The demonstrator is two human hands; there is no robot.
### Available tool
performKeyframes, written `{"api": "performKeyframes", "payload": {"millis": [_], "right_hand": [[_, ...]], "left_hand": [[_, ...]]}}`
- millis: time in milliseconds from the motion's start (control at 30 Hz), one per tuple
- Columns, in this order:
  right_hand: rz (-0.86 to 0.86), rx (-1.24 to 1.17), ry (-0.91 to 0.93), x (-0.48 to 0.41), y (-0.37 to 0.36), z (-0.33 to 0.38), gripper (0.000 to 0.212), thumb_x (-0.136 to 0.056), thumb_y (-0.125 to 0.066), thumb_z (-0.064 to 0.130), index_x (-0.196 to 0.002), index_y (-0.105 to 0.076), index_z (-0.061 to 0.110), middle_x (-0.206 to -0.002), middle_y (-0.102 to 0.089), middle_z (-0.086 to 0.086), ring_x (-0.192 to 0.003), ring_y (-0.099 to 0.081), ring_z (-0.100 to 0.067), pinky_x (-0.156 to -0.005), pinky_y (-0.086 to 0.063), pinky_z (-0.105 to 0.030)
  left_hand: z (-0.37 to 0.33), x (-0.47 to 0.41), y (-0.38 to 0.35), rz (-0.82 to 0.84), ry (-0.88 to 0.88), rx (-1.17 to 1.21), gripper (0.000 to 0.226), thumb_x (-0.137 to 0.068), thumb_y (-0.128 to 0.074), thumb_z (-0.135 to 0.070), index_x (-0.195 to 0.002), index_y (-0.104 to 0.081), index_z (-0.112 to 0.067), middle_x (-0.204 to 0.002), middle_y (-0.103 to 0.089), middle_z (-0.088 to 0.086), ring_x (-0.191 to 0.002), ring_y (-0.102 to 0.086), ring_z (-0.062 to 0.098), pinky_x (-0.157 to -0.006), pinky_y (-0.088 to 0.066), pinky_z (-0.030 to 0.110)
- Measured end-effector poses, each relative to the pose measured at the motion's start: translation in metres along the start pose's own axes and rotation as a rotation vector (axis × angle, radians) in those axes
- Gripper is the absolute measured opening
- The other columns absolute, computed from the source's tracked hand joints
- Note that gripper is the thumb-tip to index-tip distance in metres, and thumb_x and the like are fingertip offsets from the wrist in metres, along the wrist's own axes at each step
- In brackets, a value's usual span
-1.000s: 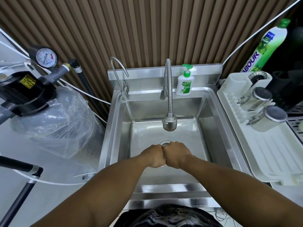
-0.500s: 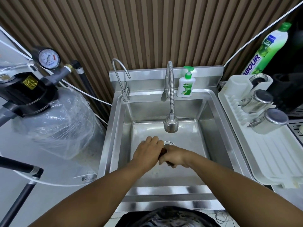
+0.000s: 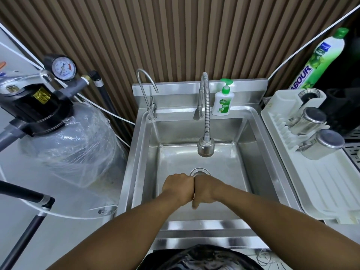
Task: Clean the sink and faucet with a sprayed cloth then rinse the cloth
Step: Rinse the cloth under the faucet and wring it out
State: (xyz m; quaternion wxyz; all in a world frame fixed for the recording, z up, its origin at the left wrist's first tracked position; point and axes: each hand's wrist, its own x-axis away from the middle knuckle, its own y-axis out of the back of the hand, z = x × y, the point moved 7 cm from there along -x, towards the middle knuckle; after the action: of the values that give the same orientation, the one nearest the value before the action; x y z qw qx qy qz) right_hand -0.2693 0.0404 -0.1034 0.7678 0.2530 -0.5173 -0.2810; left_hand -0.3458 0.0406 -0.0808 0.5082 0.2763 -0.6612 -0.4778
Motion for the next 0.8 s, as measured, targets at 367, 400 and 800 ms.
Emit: {"api": "performKeyframes", "payload": {"millis": [367,400,800], "right_hand": [[-0.632,0.451,0.317,0.011,0.024,-0.014,0.037,-0.034,-0.084,0.013,-0.059,-0.057,0.015,-0.046,-0.053,0.002,-0.031,-0.048,-0.022,-0.040,-0.017,-0.020],[-0.638,0.476,0.334,0.011,0.022,-0.014,0.036,-0.037,-0.085,0.016,-0.061,-0.059,0.015,-0.048,-0.055,0.002,-0.033,-0.050,-0.022,-0.039,-0.018,-0.020],[-0.237,-0.260,0.078,-0.003,0.016,-0.028,0.028,-0.081,-0.064,0.009,-0.104,-0.049,0.011,-0.093,-0.062,-0.010,-0.078,-0.054,-0.024,-0.059,-0.038,-0.031]], "left_hand": [[-0.013,-0.011,-0.008,0.368,0.157,0.638,0.012,-0.080,-0.052,-0.007,-0.072,-0.047,-0.014,-0.063,-0.044,0.003,-0.051,-0.038,0.018,-0.048,-0.029,0.022],[-0.013,-0.009,-0.011,0.433,0.192,0.708,0.016,-0.080,-0.054,-0.006,-0.072,-0.043,-0.016,-0.061,-0.037,0.004,-0.049,-0.030,0.017,-0.047,-0.024,0.021],[0.006,-0.018,0.003,0.109,0.070,0.436,0.021,-0.084,-0.062,-0.023,-0.097,-0.047,-0.017,-0.086,-0.060,0.004,-0.078,-0.060,0.026,-0.061,-0.042,0.032]]}}
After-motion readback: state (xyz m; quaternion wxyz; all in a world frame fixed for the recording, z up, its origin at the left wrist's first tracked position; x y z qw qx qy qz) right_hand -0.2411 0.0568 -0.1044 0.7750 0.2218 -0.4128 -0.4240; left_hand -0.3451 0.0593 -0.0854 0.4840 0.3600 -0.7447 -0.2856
